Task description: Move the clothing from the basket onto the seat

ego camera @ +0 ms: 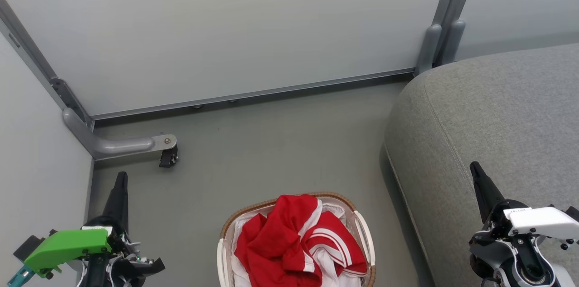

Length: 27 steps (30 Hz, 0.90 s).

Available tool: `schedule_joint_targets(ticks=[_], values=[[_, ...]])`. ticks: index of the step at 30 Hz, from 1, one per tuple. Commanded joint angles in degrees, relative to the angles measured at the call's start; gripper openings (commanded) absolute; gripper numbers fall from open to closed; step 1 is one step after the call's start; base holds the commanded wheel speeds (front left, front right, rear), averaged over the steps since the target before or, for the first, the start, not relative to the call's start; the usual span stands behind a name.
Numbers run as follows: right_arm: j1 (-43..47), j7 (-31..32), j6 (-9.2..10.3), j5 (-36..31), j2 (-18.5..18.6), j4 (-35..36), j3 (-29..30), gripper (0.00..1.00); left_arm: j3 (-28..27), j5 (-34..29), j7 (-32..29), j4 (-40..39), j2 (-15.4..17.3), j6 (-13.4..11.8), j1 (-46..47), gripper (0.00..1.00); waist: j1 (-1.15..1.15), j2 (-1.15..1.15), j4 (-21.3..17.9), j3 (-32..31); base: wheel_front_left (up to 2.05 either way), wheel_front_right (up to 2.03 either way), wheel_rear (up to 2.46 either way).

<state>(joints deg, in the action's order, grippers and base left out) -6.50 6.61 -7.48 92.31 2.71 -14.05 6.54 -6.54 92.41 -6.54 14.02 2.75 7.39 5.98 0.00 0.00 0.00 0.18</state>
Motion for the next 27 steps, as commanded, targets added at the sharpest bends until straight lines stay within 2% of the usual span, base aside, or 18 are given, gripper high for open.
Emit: schedule_joint_targets(ticks=[1,9,10,27], values=[[0.62,0.02,-0.02,0.21,0.34,0.18,0.07,0.00,-0.03,0.00,-0.14,-0.09,0.26,0.20,0.54,0.00,0.00,0.00,0.00,0.00,0.00,0.00,0.00],[0.62,0.02,-0.02,0.21,0.34,0.18,0.07,0.00,-0.03,0.00,-0.14,-0.09,0.27,0.20,0.54,0.00,0.00,0.00,0.00,0.00,0.00,0.00,0.00],[0.01,-0.02,0.00,-0.01,0.00,0.00,-0.01,1.00,0.01,-0.01,0.01,0.00,0.00,0.00,0.00,1.00,0.00,0.00,0.00,0.00,0.00,0.00,0.00],[1.71,-3.87,0.00,-2.83,-0.41,-2.00,-1.56,1.00,4.02,-3.12,3.90,1.20,-0.35,0.01,-1.95,1.00,0.00,0.00,-0.05,-0.19,0.00,0.00,0.00]])
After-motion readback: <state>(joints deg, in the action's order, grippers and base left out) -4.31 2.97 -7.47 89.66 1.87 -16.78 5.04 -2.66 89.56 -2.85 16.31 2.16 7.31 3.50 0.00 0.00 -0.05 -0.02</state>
